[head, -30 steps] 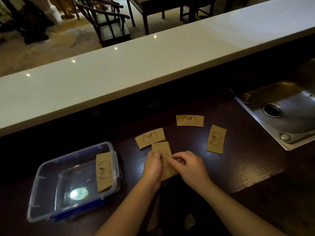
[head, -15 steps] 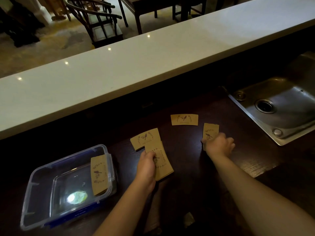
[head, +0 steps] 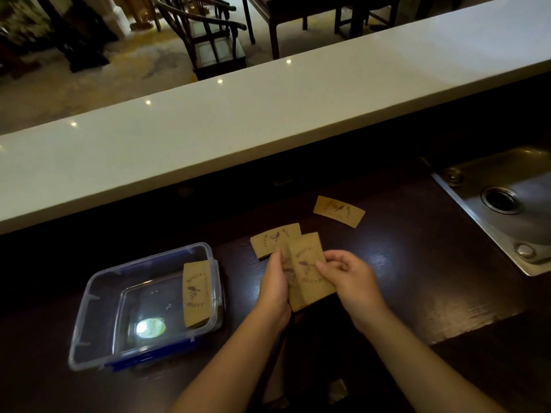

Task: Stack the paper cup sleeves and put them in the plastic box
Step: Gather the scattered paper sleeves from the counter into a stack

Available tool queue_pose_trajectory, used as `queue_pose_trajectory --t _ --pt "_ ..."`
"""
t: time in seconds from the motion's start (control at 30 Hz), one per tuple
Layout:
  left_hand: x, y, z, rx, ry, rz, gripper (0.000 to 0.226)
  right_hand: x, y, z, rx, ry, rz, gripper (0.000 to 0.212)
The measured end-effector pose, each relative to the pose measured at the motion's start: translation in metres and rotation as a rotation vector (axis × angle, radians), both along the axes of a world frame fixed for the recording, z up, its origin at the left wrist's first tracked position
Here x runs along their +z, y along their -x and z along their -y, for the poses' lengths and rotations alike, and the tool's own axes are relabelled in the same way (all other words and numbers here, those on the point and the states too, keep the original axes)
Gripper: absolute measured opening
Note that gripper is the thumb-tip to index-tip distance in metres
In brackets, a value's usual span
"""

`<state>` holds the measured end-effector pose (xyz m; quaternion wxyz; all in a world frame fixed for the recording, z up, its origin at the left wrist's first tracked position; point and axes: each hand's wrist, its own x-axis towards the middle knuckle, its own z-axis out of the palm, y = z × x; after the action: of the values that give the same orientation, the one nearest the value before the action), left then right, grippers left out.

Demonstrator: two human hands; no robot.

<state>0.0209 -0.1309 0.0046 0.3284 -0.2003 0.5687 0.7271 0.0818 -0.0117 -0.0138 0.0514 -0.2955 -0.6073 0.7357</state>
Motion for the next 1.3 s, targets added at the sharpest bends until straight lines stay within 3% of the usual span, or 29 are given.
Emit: queue_pose_trajectory --t 0.2,0.33,0.47,0.53,0.63,0.77,0.83,0.9,0.97,1.1,1.17,1.3 --pt "0.002 -0.002 -0.001 -0.034 0.125 -0.104 0.022 -0.006 0.002 0.019 0.104 -0.483 0.101 0.016" --pt "0.001 -0.002 0.005 -0.016 0.147 -0.108 0.024 -0.003 0.014 0.003 0.205 -0.466 0.117 0.022" --pt "0.001 0.001 0.01 -0.017 0.14 -0.111 0.023 -0.007 0.052 -0.052 0.051 -0.63 0.165 0.026" --pt "0.001 0.002 0.014 -0.01 0.132 -0.108 0.023 -0.01 0.073 -0.084 0.027 -0.81 0.266 0.039" --pt "0.003 0.003 0.022 -0.004 0.13 -0.109 0.022 -0.017 0.097 -0.116 0.156 -0.894 0.536 0.064" --pt "0.006 0.006 0.031 0.014 0.141 -0.123 0.021 -0.024 0.107 -0.128 0.274 -0.957 0.629 0.065" --pt "0.008 0.009 0.034 0.022 0.145 -0.12 0.021 -0.027 0.112 -0.13 0.265 -0.933 0.61 0.061" --pt "0.01 0.01 0.035 0.029 0.145 -0.116 0.021 -0.028 0.114 -0.132 0.17 -0.819 0.532 0.039" --pt "0.011 0.012 0.035 0.029 0.138 -0.111 0.021 -0.025 0.113 -0.134 -0.017 -0.493 0.319 0.009" --pt "0.009 0.015 0.031 0.023 0.129 -0.097 0.021 0.011 0.096 -0.138 -0.172 0.121 -0.043 0.02" --pt "0.007 0.015 0.026 0.007 0.132 -0.08 0.021 0.033 0.085 -0.134 -0.07 0.165 -0.145 0.027" --pt "0.002 0.014 0.015 -0.055 0.122 -0.035 0.021 0.059 0.06 -0.098 0.275 -0.018 -0.127 0.037"
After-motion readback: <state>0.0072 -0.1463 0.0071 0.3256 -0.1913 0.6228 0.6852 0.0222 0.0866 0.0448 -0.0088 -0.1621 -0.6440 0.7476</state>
